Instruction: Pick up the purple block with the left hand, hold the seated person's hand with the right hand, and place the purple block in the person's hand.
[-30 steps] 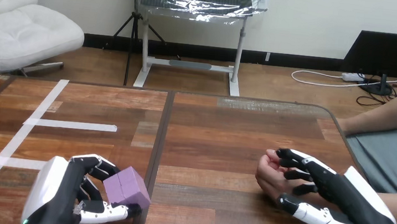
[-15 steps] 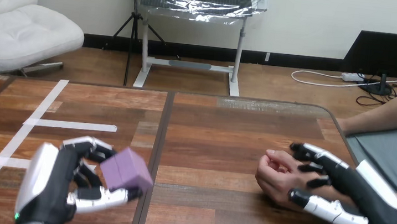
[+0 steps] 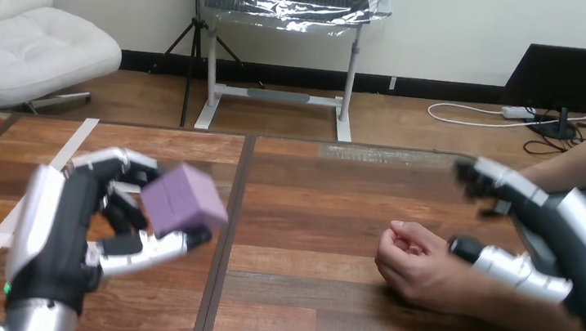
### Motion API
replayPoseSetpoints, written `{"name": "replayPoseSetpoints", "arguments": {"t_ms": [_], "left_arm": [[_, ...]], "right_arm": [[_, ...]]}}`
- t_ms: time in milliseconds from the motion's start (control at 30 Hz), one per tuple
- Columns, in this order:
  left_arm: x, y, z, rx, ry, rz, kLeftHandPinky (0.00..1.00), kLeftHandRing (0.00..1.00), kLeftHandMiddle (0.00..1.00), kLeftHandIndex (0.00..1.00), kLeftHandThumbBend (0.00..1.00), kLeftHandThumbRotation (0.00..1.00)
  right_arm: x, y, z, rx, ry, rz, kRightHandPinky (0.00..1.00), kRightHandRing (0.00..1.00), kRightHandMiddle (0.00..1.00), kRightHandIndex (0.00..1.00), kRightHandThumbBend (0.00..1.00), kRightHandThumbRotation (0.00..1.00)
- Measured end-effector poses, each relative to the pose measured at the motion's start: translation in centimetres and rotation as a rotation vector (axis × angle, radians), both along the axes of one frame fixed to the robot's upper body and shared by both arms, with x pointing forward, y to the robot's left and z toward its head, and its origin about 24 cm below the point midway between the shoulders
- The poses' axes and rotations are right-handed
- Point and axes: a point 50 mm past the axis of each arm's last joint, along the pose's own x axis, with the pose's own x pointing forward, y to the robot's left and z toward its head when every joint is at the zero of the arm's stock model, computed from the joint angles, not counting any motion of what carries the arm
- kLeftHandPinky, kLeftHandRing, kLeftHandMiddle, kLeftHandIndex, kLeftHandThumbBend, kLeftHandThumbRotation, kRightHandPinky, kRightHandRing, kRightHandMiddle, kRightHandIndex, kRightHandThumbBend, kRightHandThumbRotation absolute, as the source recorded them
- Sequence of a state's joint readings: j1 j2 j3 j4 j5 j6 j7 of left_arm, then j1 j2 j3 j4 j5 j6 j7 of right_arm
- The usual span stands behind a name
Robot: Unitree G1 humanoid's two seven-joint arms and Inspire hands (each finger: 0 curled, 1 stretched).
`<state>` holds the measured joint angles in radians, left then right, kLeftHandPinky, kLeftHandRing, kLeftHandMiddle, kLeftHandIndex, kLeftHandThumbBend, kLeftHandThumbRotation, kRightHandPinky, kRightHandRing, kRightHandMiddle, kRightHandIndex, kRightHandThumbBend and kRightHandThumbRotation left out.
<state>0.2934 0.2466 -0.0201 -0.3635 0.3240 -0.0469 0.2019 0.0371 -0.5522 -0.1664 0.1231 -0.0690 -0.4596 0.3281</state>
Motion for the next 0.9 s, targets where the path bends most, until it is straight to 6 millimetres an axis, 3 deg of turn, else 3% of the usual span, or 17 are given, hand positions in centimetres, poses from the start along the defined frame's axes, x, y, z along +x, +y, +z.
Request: {"name": "replayPoseSetpoints", "arguments": {"t_ms": [433,900], "left_arm": [[0.4,-0.2,1.3,-0.019,-0.075,-0.003,0.26,0.31,0.38,0.43,0.57,0.0],[0.4,0.0,1.4,-0.018,-0.083,0.004,0.25,0.3,0.36,0.42,0.58,0.0]], "right_arm": [[1.1,-0.2,2.9,0.019,-0.157,0.002,0.79,0.84,0.86,0.86,0.87,0.71],[1.3,-0.6,1.9,-0.028,-0.124,-0.036,0.76,0.84,0.87,0.88,0.92,0.76]]}}
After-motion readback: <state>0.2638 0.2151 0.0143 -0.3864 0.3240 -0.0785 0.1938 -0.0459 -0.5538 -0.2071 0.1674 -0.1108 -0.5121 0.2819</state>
